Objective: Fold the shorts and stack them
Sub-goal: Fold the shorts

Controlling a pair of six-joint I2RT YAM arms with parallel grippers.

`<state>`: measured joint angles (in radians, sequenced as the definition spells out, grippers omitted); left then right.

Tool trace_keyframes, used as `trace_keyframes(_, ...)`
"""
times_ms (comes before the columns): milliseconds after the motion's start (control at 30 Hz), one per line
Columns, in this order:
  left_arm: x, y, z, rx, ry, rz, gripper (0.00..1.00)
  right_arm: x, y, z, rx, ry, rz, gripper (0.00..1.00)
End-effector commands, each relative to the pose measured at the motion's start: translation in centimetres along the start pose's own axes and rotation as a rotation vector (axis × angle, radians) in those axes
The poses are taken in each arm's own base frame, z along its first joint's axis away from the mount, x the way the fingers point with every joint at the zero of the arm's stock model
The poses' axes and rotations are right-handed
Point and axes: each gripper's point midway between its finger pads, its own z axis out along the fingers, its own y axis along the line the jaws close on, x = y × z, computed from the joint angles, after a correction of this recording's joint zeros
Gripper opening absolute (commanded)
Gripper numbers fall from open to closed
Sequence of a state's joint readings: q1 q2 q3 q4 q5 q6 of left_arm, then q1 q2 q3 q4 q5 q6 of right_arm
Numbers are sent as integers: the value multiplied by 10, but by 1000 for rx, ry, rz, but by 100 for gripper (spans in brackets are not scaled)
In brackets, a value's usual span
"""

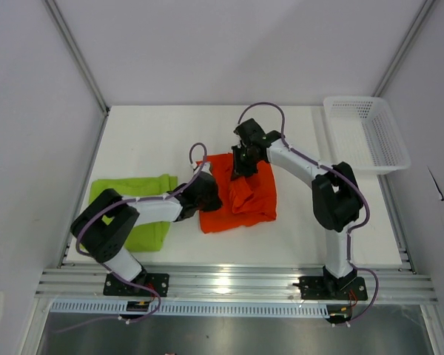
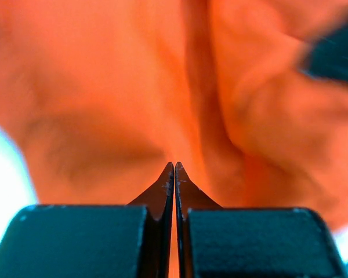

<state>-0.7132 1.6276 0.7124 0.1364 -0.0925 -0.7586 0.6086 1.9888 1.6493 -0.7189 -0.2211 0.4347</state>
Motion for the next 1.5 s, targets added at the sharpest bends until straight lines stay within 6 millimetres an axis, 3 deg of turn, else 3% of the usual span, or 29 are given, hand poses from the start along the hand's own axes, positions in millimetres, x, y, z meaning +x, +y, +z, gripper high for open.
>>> trace_keyframes(0, -9, -10, -38, 34, -10, 23, 0, -16, 14, 16, -48, -71, 6, 0)
trace_keyframes(167, -10, 1, -75, 27, -31, 40, 0, -13, 11, 33, -8, -97, -3, 0)
trace_keyframes(367, -4, 27, -85, -43, -39, 26, 0, -6, 33, 37, -23, -100, -60, 0)
trace_keyframes(500, -2, 43, -83, -79, -46, 11, 0, -8, 54, 29, -63, -118, -73, 18)
trace_keyframes(600, 4, 51, -78, -99, -30, 9, 0, -13, 72, 21, -146, -135, -48, 54)
trace_keyframes(733, 7, 52, -81, -88, -38, -1, 0, -24, 96, 8, -282, -178, -9, 64)
trace_keyframes(767, 7, 53, -83, -90, -43, 0, 0, -22, 94, 9, -301, -174, 9, 67)
trace_keyframes(833, 3, 56, -90, -108, -59, 3, 0, -31, 108, -6, -428, -190, 38, 68)
trace_keyframes(867, 2, 60, -94, -127, -59, 8, 0, -26, 100, -3, -459, -168, 74, 68)
trace_keyframes(933, -6, 58, -107, -118, -97, 5, 0, -33, 116, -20, -631, -176, 103, 68)
trace_keyframes(1000, -13, 59, -120, -132, -122, 7, 0, -32, 108, -25, -687, -190, 128, 67)
trace_keyframes(1167, -37, 53, -150, -124, -194, 7, 0, -35, 89, -28, -573, -245, 113, 65)
trace_keyframes(1267, -45, 54, -152, -130, -212, 4, 0, -30, 83, -20, -578, -229, 145, 39)
trace_keyframes(1300, -47, 55, -151, -136, -211, 2, 0, -31, 84, -18, -593, -236, 143, 22)
trace_keyframes(1333, -51, 55, -149, -131, -214, 2, 0, -25, 84, -13, -600, -221, 147, 15)
trace_keyframes(1400, -55, 65, -141, -148, -200, -28, 0, -18, 85, -1, -603, -195, 149, 5)
trace_keyframes(1467, -63, 66, -135, -121, -208, -54, 0, -9, 87, 13, -598, -168, 146, 4)
